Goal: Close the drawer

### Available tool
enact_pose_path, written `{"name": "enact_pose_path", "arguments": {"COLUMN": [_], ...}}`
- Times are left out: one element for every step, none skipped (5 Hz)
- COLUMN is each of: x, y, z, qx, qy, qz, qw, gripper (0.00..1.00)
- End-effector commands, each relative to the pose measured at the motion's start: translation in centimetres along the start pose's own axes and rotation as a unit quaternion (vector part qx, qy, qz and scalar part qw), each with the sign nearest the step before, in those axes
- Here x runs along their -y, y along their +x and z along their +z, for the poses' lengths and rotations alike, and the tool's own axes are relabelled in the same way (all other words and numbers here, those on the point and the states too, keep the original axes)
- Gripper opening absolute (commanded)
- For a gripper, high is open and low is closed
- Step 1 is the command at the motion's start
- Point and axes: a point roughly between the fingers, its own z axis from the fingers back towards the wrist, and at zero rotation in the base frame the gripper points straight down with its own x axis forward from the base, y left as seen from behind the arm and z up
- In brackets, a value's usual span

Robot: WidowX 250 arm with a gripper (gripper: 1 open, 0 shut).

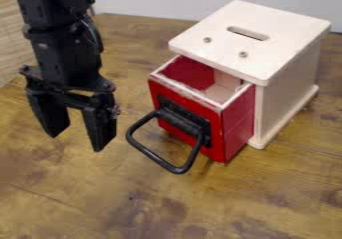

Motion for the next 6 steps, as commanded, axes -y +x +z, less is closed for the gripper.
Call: {"name": "enact_pose_path", "arguments": {"x": [0.2,0.6,1.1,1.8,2.0,2.2], "y": [0.4,1.9,3.3,4.5,5.2,5.5], "z": [-0.5,-2.1,-3.8,-5.6,-5.6,-5.6], "qx": [0.0,0.019,0.037,0.047,0.064,0.067], "qy": [0.0,0.004,0.009,0.016,0.013,0.013], "qz": [-0.006,-0.02,-0.027,-0.033,-0.03,-0.036], "qw": [1.0,0.9996,0.9989,0.9982,0.9974,0.997], "gripper": [1.0,1.0,1.0,1.0,1.0,1.0]}}
